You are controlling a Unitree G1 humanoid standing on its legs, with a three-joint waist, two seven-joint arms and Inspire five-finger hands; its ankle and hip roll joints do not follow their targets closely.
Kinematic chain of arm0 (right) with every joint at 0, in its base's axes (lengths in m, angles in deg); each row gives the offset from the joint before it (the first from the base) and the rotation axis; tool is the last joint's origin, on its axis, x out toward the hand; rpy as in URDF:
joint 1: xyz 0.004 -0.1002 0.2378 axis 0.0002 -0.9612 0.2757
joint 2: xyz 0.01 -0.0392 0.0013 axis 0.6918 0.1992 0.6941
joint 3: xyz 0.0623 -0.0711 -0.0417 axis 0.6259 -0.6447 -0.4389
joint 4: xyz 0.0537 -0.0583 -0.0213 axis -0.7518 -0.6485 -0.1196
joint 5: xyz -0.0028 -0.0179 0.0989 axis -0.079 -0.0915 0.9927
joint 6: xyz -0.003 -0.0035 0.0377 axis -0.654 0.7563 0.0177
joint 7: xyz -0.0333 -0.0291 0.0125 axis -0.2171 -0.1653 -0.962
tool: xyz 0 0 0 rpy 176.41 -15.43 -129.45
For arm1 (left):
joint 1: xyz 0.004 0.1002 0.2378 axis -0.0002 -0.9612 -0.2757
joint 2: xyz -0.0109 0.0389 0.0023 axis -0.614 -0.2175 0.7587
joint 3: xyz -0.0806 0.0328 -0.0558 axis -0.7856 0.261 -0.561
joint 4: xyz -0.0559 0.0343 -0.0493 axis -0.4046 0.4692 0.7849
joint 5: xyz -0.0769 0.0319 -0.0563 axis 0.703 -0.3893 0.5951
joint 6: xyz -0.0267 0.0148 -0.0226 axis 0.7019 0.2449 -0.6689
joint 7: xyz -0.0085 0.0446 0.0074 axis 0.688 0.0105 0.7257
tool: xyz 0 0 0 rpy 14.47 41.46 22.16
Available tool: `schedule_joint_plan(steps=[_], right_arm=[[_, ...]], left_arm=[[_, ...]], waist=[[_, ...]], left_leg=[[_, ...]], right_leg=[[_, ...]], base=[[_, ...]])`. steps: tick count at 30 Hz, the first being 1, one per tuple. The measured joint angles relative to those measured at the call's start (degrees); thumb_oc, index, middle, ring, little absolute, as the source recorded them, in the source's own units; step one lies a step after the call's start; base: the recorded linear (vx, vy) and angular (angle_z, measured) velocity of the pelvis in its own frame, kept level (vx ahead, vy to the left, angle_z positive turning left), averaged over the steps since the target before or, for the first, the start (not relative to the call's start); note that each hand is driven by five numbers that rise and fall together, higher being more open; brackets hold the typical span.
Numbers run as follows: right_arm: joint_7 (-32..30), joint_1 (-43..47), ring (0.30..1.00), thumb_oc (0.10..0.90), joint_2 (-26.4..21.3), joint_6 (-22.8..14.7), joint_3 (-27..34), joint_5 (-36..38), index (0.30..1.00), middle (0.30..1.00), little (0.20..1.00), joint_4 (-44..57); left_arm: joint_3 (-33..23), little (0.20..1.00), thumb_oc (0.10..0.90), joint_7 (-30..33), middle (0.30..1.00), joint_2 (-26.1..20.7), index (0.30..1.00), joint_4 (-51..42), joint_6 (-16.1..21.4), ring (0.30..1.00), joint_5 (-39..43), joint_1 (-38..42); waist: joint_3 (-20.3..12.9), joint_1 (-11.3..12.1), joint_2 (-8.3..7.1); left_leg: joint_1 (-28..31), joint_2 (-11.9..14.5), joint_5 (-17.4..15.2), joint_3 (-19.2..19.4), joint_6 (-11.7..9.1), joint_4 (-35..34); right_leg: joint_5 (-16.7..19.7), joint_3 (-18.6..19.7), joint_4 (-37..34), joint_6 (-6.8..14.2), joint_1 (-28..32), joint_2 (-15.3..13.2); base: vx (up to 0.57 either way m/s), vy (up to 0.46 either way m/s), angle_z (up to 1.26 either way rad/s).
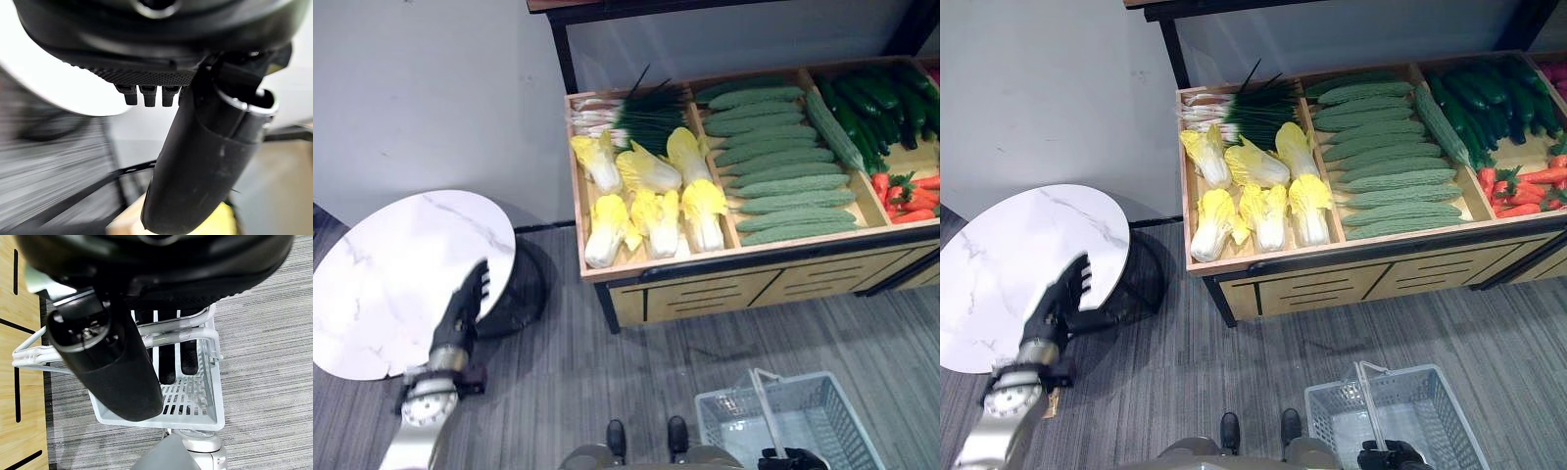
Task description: Get the vegetables into the basket
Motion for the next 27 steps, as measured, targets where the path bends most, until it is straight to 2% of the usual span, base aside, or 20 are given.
schedule_joint_plan(steps=[3, 5, 7, 8, 10, 12, 13, 14, 15, 16, 17, 18, 20, 23, 27], right_arm=[[0.0, 0.9, 0.300, 0.400, -0.1, 0.0, -0.7, -0.1, 0.300, 0.300, 0.300, -0.4], [-0.2, 1.2, 0.300, 0.400, -0.2, -0.2, -0.7, -0.3, 0.300, 0.300, 0.300, 0.0], [-1.0, 1.1, 0.300, 0.400, -0.6, -0.6, -0.6, -1.2, 0.300, 0.300, 0.300, 0.7], [-1.0, 0.9, 0.300, 0.400, -0.7, -0.9, -0.6, -1.3, 0.300, 0.300, 0.300, 0.9], [-1.4, 1.1, 0.300, 0.400, -0.9, -1.6, -1.0, -1.3, 0.300, 0.300, 0.300, 1.2], [-1.6, 1.0, 0.300, 0.400, -1.4, -1.8, -1.7, -1.3, 0.300, 0.300, 0.300, 1.3], [-2.2, 1.4, 0.300, 0.400, -1.7, -1.9, -1.7, -1.3, 0.300, 0.300, 0.300, 1.7], [-2.4, 1.2, 0.300, 0.400, -2.1, -2.2, -2.0, -1.2, 0.300, 0.300, 0.300, 2.0], [-2.5, 0.8, 0.300, 0.400, -2.3, -2.2, -2.1, -1.3, 0.300, 0.300, 0.300, 1.8], [-2.6, 1.0, 0.300, 0.400, -2.4, -2.2, -2.2, -1.2, 0.300, 0.300, 0.300, 1.7], [-2.7, 1.2, 0.300, 0.400, -2.6, -2.2, -2.2, -1.2, 0.300, 0.300, 0.300, 1.8], [-3.3, 1.3, 0.300, 0.400, -2.9, -2.2, -2.2, -1.3, 0.300, 0.300, 0.300, 1.7], [-3.5, 1.6, 0.300, 0.400, -3.3, -2.2, -2.2, -1.2, 0.300, 0.300, 0.300, 1.8], [-4.1, 1.9, 0.300, 0.400, -3.8, -2.1, -2.2, -1.2, 0.300, 0.300, 0.300, 0.7], [-4.9, 3.2, 0.300, 0.400, -3.8, -1.6, -2.1, -1.1, 0.300, 0.300, 0.300, -0.2]], left_arm=[[0.3, 1.000, 0.900, 1.2, 1.000, -3.4, 1.000, 1.2, 0.7, 1.000, -3.4, 6.2], [1.7, 1.000, 0.900, 2.0, 1.000, -7.5, 1.000, 2.0, 0.7, 1.000, -7.5, 9.8], [2.7, 1.000, 0.900, 2.7, 1.000, -9.6, 1.000, 2.4, 1.9, 1.000, -11.3, 12.9], [4.0, 1.000, 0.900, 2.9, 1.000, -11.1, 1.000, 2.4, 1.9, 1.000, -12.2, 13.7], [8.7, 1.000, 0.900, 3.1, 1.000, -15.9, 1.000, 3.9, 2.1, 1.000, -15.4, 16.2], [11.8, 1.000, 0.900, 3.2, 1.000, -17.1, 1.000, 6.9, 2.6, 1.000, -18.6, 19.0], [16.3, 1.000, 0.900, 2.7, 1.000, -20.1, 1.000, 9.7, 2.5, 1.000, -21.0, 21.3], [18.6, 1.000, 0.900, 2.9, 1.000, -20.1, 1.000, 11.5, 2.9, 1.000, -22.3, 23.3], [23.5, 1.000, 0.900, 2.5, 1.000, -21.2, 1.000, 14.3, 3.0, 1.000, -23.4, 27.2], [25.2, 1.000, 0.900, 2.2, 1.000, -21.7, 1.000, 15.5, 3.0, 1.000, -24.8, 28.4], [28.0, 1.000, 0.900, 1.9, 1.000, -22.2, 1.000, 17.3, 3.0, 1.000, -26.5, 30.5], [33.3, 1.000, 0.900, 1.2, 1.000, -22.6, 1.000, 20.5, 2.9, 1.000, -29.5, 34.7], [35.3, 1.000, 0.900, 0.7, 1.000, -22.2, 1.000, 22.3, 2.8, 1.000, -32.2, 36.2], [42.7, 1.000, 0.900, 0.0, 1.000, -21.4, 1.000, 27.1, 2.4, 1.000, -35.2, 41.0], [45.6, 1.000, 0.900, -1.0, 1.000, -13.8, 1.000, 36.2, 0.9, 1.000, -38.0, 44.5]], waist=[[0.0, -0.7, 0.05], [0.1, -1.7, 0.16], [0.0, -3.4, 0.89], [-0.1, -3.5, 1.13], [-0.2, -3.7, 1.61], [-0.6, -5.4, 2.61], [-1.0, -6.2, 3.46], [-1.1, -7.0, 4.19], [-1.3, -7.3, 4.62], [-1.2, -7.9, 4.93], [-1.2, -8.5, 5.36], [-1.2, -9.1, 6.06], [-1.3, -9.7, 6.88], [-1.3, -10.8, 7.83], [-1.2, -11.5, 8.84]], left_leg=[[0.4, 0.0, 0.0, 0.5, 0.0, 0.0], [0.8, 0.0, -0.1, 0.9, 0.0, 0.0], [1.6, 0.0, -0.4, 1.7, -0.1, 0.0], [2.0, 0.1, -0.6, 2.6, -0.1, 0.0], [2.1, 0.4, -0.9, 4.1, -0.3, -0.1], [2.1, 0.5, -1.1, 5.3, -0.3, -0.1], [1.9, 0.5, -1.2, 6.2, -0.3, -0.2], [1.9, 0.6, -1.3, 6.9, -0.4, -0.3], [1.9, 0.6, -1.3, 7.1, -0.4, -0.1], [1.8, 0.7, -1.3, 7.5, -0.4, -0.2], [1.8, 0.7, -1.3, 7.9, -0.4, -0.2], [1.6, 0.7, -1.3, 8.4, -0.4, -0.3], [1.3, 0.8, -1.3, 8.8, -0.4, -0.4], [1.2, 0.8, -1.3, 9.0, -0.4, -0.1], [0.4, 0.9, -1.4, 9.5, -0.5, -0.2]], right_leg=[[0.1, 0.4, 0.0, -0.1, 0.2, 0.0], [0.1, 0.9, 0.0, -0.1, 0.3, 0.0], [0.2, 1.7, -0.1, -0.1, 0.7, 0.0], [0.0, 2.6, -0.3, 0.1, 0.7, 0.2], [0.1, 4.0, -0.3, 0.3, 0.3, 0.5], [0.2, 4.8, -0.3, 0.3, -0.1, 0.6], [0.6, 5.9, -0.2, 0.4, -0.6, 0.8], [0.7, 6.7, -0.3, 0.3, -1.1, 0.9], [0.7, 7.0, -0.3, 0.4, -1.2, 0.9], [0.8, 7.3, -0.3, 0.4, -1.3, 1.0], [0.8, 7.6, -0.3, 0.4, -1.5, 1.0], [0.9, 8.0, -0.2, 0.5, -1.8, 1.1], [1.2, 8.7, -0.1, 0.3, -2.3, 1.2], [1.4, 9.1, 0.0, 0.2, -2.7, 1.3], [1.6, 9.7, 0.0, 0.2, -3.7, 1.5]], base=[[0.01, -0.028, -0.08], [0.02, -0.018, -0.13], [0.03, -0.032, -0.23], [0.02, -0.021, -0.32], [0.03, -0.031, -0.41], [0.03, -0.031, -0.34], [0.02, -0.021, -0.45], [0.03, -0.038, -0.43], [0.02, -0.028, -0.21], [0.02, -0.029, -0.16], [0.02, -0.019, -0.21], [0.02, -0.026, -0.23], [0.00, -0.022, -0.23], [0.00, -0.024, -0.11], [0.01, -0.041, -0.09]])
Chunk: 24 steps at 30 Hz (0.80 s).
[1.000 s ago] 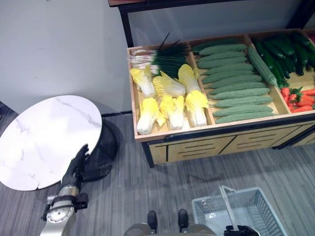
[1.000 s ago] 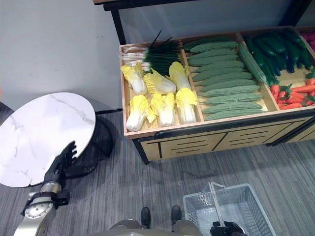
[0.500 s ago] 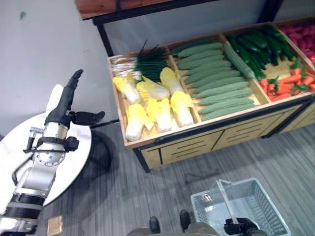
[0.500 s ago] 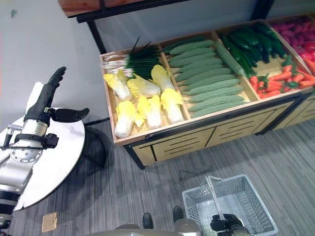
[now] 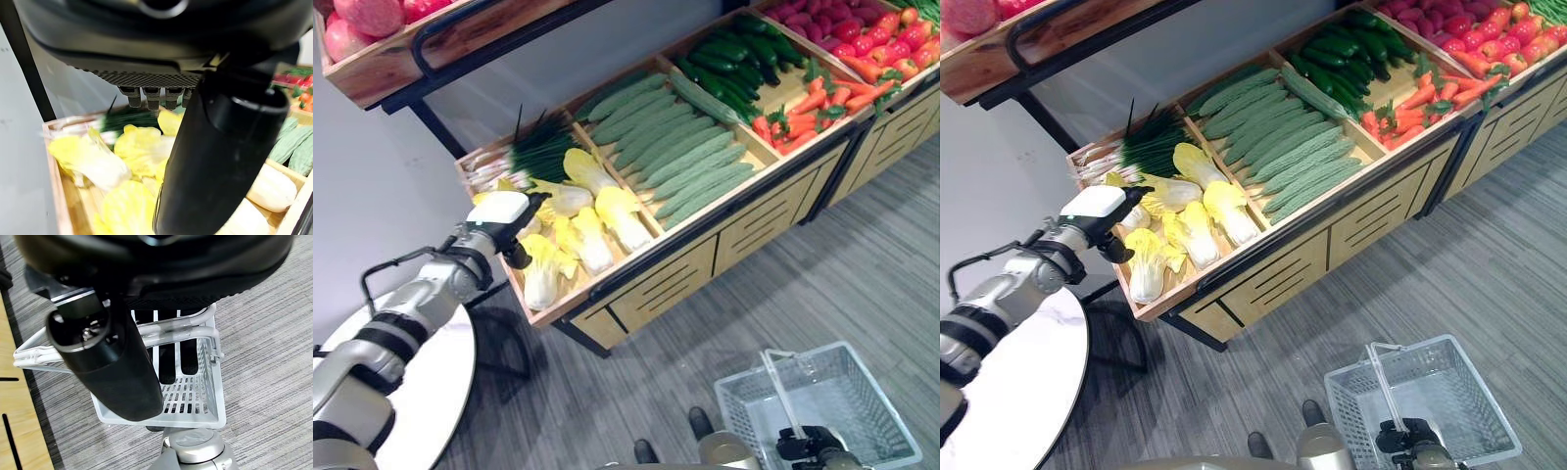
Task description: Get the vegetables into the basket
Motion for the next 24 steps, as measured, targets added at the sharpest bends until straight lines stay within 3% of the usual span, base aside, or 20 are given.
schedule_joint_plan(steps=[5, 10, 14, 24], right_arm=[[-0.6, 0.1, 0.300, 0.400, 0.2, 0.0, -0.1, 0.1, 0.300, 0.300, 0.300, -0.2], [-1.2, 2.4, 0.300, 0.400, 0.1, -0.7, -0.8, 0.1, 0.300, 0.300, 0.300, -0.1], [-2.1, 2.6, 0.300, 0.400, 0.6, -0.8, -2.4, 0.0, 0.300, 0.300, 0.300, 0.0], [-3.2, 5.1, 0.300, 0.400, 0.8, -1.2, -2.5, -0.1, 0.300, 0.300, 0.300, 0.0]], left_arm=[[5.0, 1.000, 0.900, -0.1, 1.000, 2.0, 1.000, 2.2, -0.4, 1.000, -4.0, 0.8], [5.0, 1.000, 0.900, 1.5, 1.000, 5.6, 1.000, 4.9, -0.9, 1.000, -5.4, 2.9], [5.0, 1.000, 0.900, 4.4, 1.000, 6.5, 1.000, 4.8, -1.0, 1.000, -5.4, 4.4], [6.1, 1.000, 0.900, 7.2, 1.000, 8.4, 1.000, 12.7, -2.2, 1.000, -5.8, 7.7]], waist=[[0.2, -0.4, 0.00], [2.4, -0.9, 0.70], [3.7, -1.4, 0.29], [3.9, -2.2, 0.36]], left_leg=[[-0.6, 0.2, 0.0, 0.2, 0.0, 0.1], [-3.4, 0.0, -0.1, 1.0, -0.2, 0.1], [-4.4, 0.2, -0.1, 2.5, -0.2, 0.1], [-8.3, 0.2, -0.1, 3.8, -0.2, 0.1]], right_leg=[[0.0, 0.1, 0.0, -0.1, -0.9, 0.2], [0.9, 0.9, 0.1, 0.1, -3.8, 0.1], [0.8, 2.3, 0.1, 0.2, -5.4, 0.5], [1.5, 3.6, 0.6, -0.3, -10.1, 0.8]], base=[[0.02, -0.042, -0.01], [0.02, -0.022, -0.08], [0.03, -0.046, -0.22], [0.03, -0.039, -0.07]])
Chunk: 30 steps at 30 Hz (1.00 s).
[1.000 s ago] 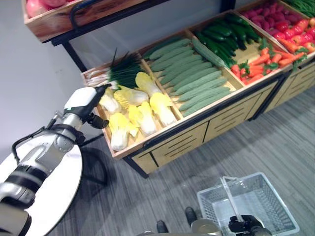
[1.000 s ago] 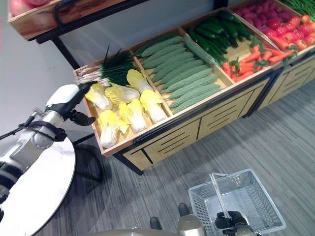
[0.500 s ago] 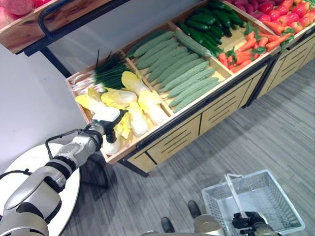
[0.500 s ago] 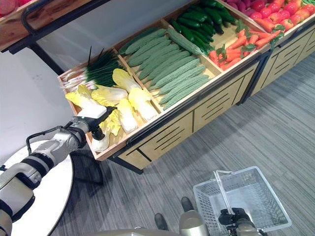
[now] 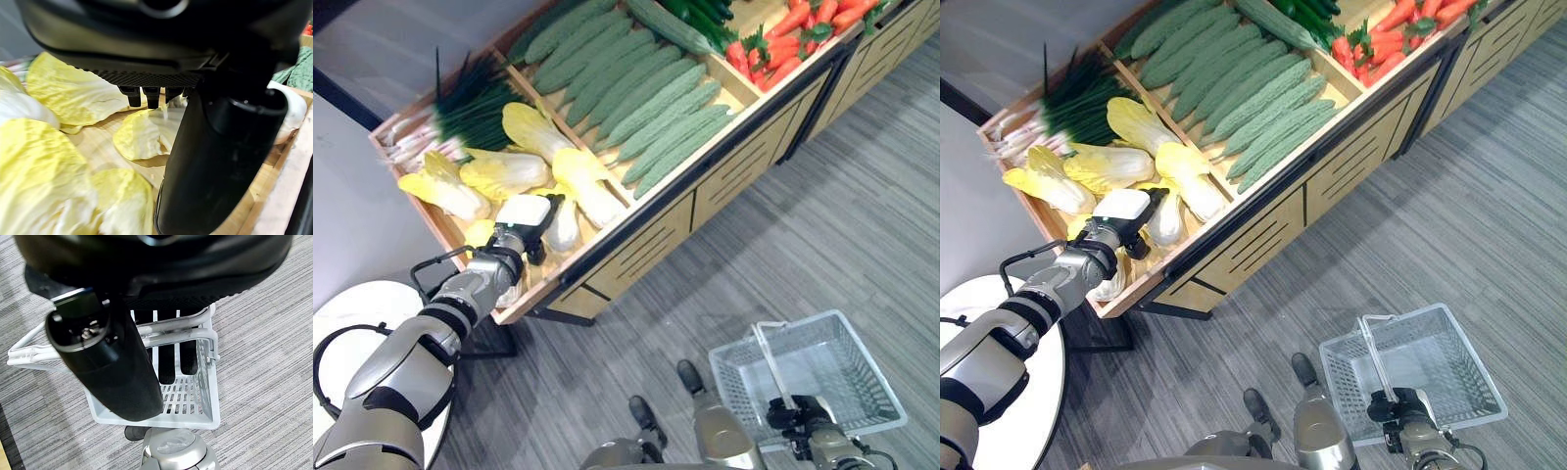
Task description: Get the vegetables into the basket
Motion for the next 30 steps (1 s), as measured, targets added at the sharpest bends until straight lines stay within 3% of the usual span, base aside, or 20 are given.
schedule_joint_plan(steps=[7, 8, 10, 17, 21, 24, 27, 30], right_arm=[[-0.5, 1.0, 0.300, 0.400, 0.1, -0.4, -1.7, 0.0, 0.300, 0.300, 0.300, 0.2], [-0.5, 1.2, 0.300, 0.400, 0.1, -0.4, -2.1, 0.0, 0.300, 0.300, 0.300, 0.2], [-0.8, 1.6, 0.300, 0.400, 0.3, -0.5, -2.1, 0.0, 0.300, 0.300, 0.300, 0.3], [-0.9, 1.6, 0.300, 0.400, 0.8, -0.9, -2.5, 0.0, 0.300, 0.300, 0.300, 0.5], [-0.9, 1.6, 0.300, 0.400, 1.7, -0.5, -3.8, 0.0, 0.300, 0.300, 0.300, 0.5], [-0.8, 1.4, 0.300, 0.400, 2.1, -0.2, -4.2, 0.0, 0.300, 0.300, 0.300, 0.3], [-0.7, 1.0, 0.300, 0.400, 2.6, 0.2, -3.1, -0.1, 0.300, 0.300, 0.300, -0.1], [0.2, -0.8, 0.300, 0.400, 3.4, 1.1, -1.3, -0.6, 0.300, 0.300, 0.300, -0.1]], left_arm=[[0.2, 1.000, 0.900, 0.9, 1.000, 1.4, 1.000, 4.2, -0.6, 1.000, -0.9, 1.9], [0.2, 0.956, 0.869, 1.0, 0.956, 1.5, 0.956, 4.3, -0.7, 0.956, -0.9, 1.9], [0.2, 0.300, 0.400, 1.8, 0.300, 1.4, 0.300, 4.2, -0.8, 0.300, -0.9, 2.2], [-0.4, 0.300, 0.400, 2.9, 0.300, 1.5, 0.300, 3.2, -2.0, 0.300, -0.8, 3.8], [-1.3, 0.300, 0.400, 2.4, 0.300, 1.3, 0.300, 0.3, -2.0, 0.300, -0.8, 2.9], [-6.8, 0.300, 0.400, 1.8, 0.300, 1.2, 0.300, -6.0, -1.0, 0.300, -0.6, -5.0], [-12.7, 0.300, 0.400, 1.6, 0.300, 1.0, 0.300, -10.8, -0.4, 0.300, 1.2, -13.0], [-21.6, 0.300, 0.400, 0.3, 0.300, -1.0, 0.300, -23.9, 0.1, 0.300, 2.3, -25.2]], waist=[[0.0, 0.0, -0.04], [0.0, 0.0, -0.05], [0.0, 0.1, -0.05], [0.3, 0.1, -0.64], [0.4, 1.3, -2.76], [0.3, 1.5, -3.92], [0.0, 3.7, -5.63], [-0.9, 5.7, -7.67]], left_leg=[[-1.6, 0.1, 0.0, 0.2, 0.0, 0.0], [-1.8, 0.1, 0.0, 0.3, 0.0, 0.0], [-2.5, 0.1, 0.0, 0.3, 0.0, 0.0], [-2.6, 0.3, 0.0, 1.1, 0.0, 0.0], [-2.0, 0.2, 0.0, 0.9, 0.0, 0.0], [0.3, 0.3, 0.0, -0.1, 0.0, 0.0], [2.0, 0.2, 0.0, -1.2, 0.1, 0.0], [4.2, 0.1, -0.3, -2.9, 0.0, -0.3]], right_leg=[[-0.4, 0.6, 1.1, 0.6, -2.4, 0.3], [-0.5, 0.7, 1.3, 0.7, -2.7, 0.4], [-0.5, 0.8, 1.9, 0.7, -3.7, 0.5], [-0.6, 1.4, 3.6, 0.5, -4.8, 1.0], [-0.4, 0.8, 4.1, 0.3, -4.4, 0.9], [-0.5, -1.2, 4.0, 0.4, -1.6, 0.7], [-0.7, -2.4, 3.7, 0.5, 0.5, 0.3], [-0.8, -3.9, 2.4, 0.2, 4.0, -0.2]], base=[[0.02, -0.035, -0.06], [0.01, -0.032, -0.06], [0.02, -0.029, -0.04], [0.00, -0.009, -0.06], [-0.04, 0.036, 0.03], [-0.04, 0.053, 0.14], [-0.03, 0.082, 0.20], [0.00, 0.092, 0.31]])
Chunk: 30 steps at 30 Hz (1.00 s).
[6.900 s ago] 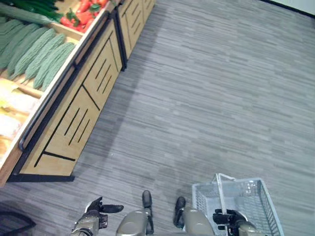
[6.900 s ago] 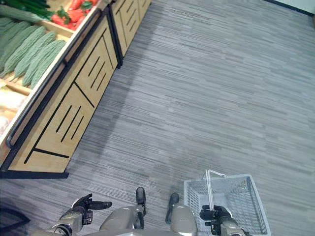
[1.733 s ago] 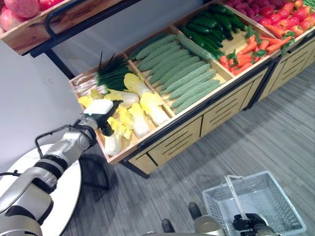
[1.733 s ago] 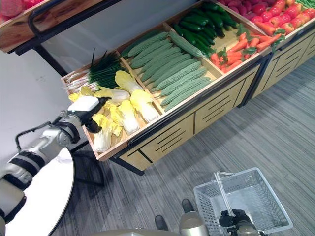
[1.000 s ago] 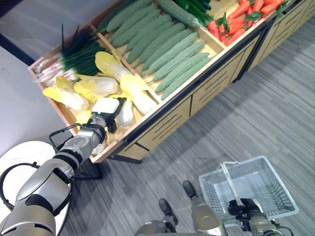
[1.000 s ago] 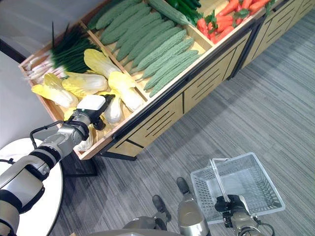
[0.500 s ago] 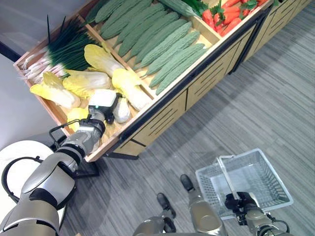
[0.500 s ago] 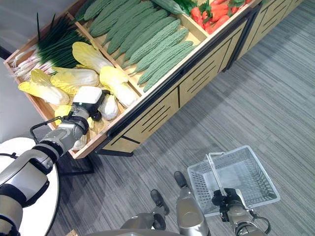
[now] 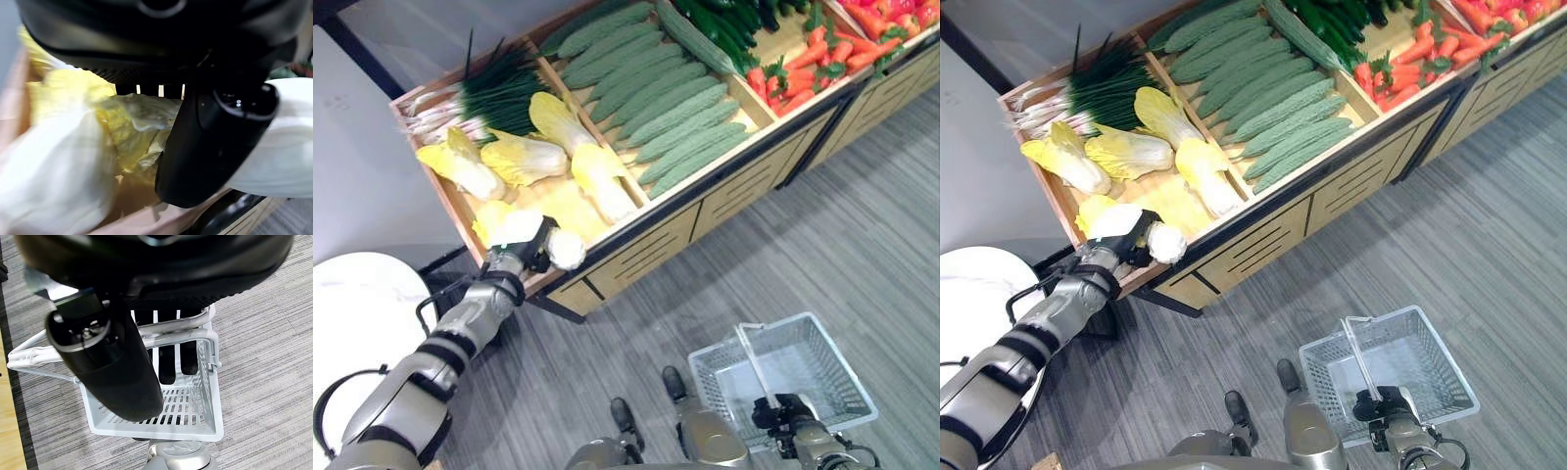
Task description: Get the vegetables into the basket
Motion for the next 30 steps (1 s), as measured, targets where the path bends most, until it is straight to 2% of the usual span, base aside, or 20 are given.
schedule_joint_plan(steps=[1, 2, 4, 6, 10, 12, 15, 26, 30], right_arm=[[0.0, -2.5, 0.300, 0.400, 0.9, 0.1, 0.9, -0.2, 0.300, 0.300, 0.300, 0.0], [0.2, -2.7, 0.300, 0.400, 1.3, 0.3, 1.6, -0.2, 0.300, 0.300, 0.300, -0.4], [0.9, -3.2, 0.300, 0.400, 2.0, 0.7, 1.5, -0.5, 0.300, 0.300, 0.300, -0.4], [1.2, -4.0, 0.300, 0.400, 2.6, 0.7, 1.5, -1.0, 0.300, 0.300, 0.300, -0.1], [2.1, -5.5, 0.300, 0.400, 3.0, 0.8, 1.6, -2.1, 0.300, 0.300, 0.300, 0.5], [2.1, -6.2, 0.300, 0.400, 3.0, 1.1, 1.5, -2.2, 0.300, 0.300, 0.300, 0.4], [2.2, -6.4, 0.300, 0.400, 3.0, 1.2, 1.6, -2.2, 0.300, 0.300, 0.300, 0.4], [2.4, -7.2, 0.300, 0.400, 3.3, 1.9, 1.5, -2.7, 0.300, 0.300, 0.300, -0.1], [2.4, -8.0, 0.300, 0.400, 3.3, 1.9, 1.7, -2.7, 0.300, 0.300, 0.300, -0.1]], left_arm=[[-1.0, 0.300, 0.400, -0.3, 0.300, -1.0, 0.300, -5.3, 0.9, 0.300, 0.7, -3.3], [-1.1, 0.300, 0.400, -0.5, 0.300, -1.5, 0.300, -6.2, 1.1, 0.300, 0.9, -4.1], [-2.8, 0.300, 0.400, -1.3, 0.300, -1.9, 0.300, -9.3, 1.3, 0.300, 1.7, -7.6], [-3.7, 0.300, 0.400, -1.7, 0.300, -1.8, 0.300, -10.6, 1.5, 0.300, 2.2, -9.9], [-10.1, 0.300, 0.400, -4.0, 0.300, -0.8, 0.300, -17.8, 1.2, 0.300, 5.3, -17.0], [-11.2, 0.300, 0.400, -4.1, 0.300, -0.5, 0.300, -18.2, 1.1, 0.300, 6.6, -18.1], [-13.8, 0.300, 0.400, -5.1, 0.300, -0.5, 0.300, -18.8, 0.8, 0.300, 8.0, -20.7], [-14.1, 0.300, 0.400, -6.4, 0.300, 0.4, 0.300, -19.7, 0.3, 0.300, 9.7, -21.6], [-15.6, 0.300, 0.400, -7.2, 0.300, 0.7, 0.300, -25.9, 0.2, 0.300, 11.8, -24.9]], waist=[[-1.3, 1.5, -1.43], [-1.9, 2.2, -2.07], [-3.3, 2.3, -3.33], [-4.2, 2.5, -3.82], [-4.8, 2.7, -3.85], [-5.4, 3.7, -3.82], [-5.6, 3.9, -3.81], [-7.2, 4.9, -3.82], [-7.2, 5.2, -3.81]], left_leg=[[0.7, -0.1, 0.0, -1.1, 0.0, 0.3], [0.9, -0.1, 0.0, -1.4, 0.0, 0.3], [1.7, -0.4, -0.1, -2.1, 0.2, 0.3], [2.4, -0.7, -0.2, -2.5, 0.4, 0.3], [3.3, -0.8, -0.4, -3.1, 0.5, 0.0], [3.3, -0.8, -0.3, -3.4, 0.6, 0.1], [3.4, -0.9, -0.2, -3.6, 0.7, 0.0], [4.2, -0.9, -0.1, -4.1, 0.8, 0.0], [4.4, -1.0, -0.1, -5.0, 0.8, 0.0]], right_leg=[[0.0, -1.2, -1.0, -0.1, 1.6, -0.2], [0.0, -1.2, -1.1, -0.1, 1.9, -0.3], [0.0, -2.0, -2.1, 0.0, 3.5, -0.7], [0.2, -2.3, -3.0, 0.2, 4.6, -1.2], [0.1, -2.7, -3.0, 0.2, 5.8, -1.3], [0.1, -2.9, -3.0, 0.2, 5.8, -1.3], [0.1, -3.0, -3.0, 0.3, 6.0, -1.4], [0.0, -3.8, -3.1, 0.3, 7.0, -1.6], [-0.4, -4.4, -3.3, 0.2, 7.6, -1.7]], base=[[-0.01, 0.103, 0.37], [-0.01, 0.119, 0.33], [-0.01, 0.067, 0.19], [-0.01, 0.088, 0.12], [-0.03, 0.065, 0.05], [-0.04, 0.032, 0.08], [-0.03, 0.035, 0.06], [0.00, 0.004, 0.01], [0.01, 0.013, 0.11]])
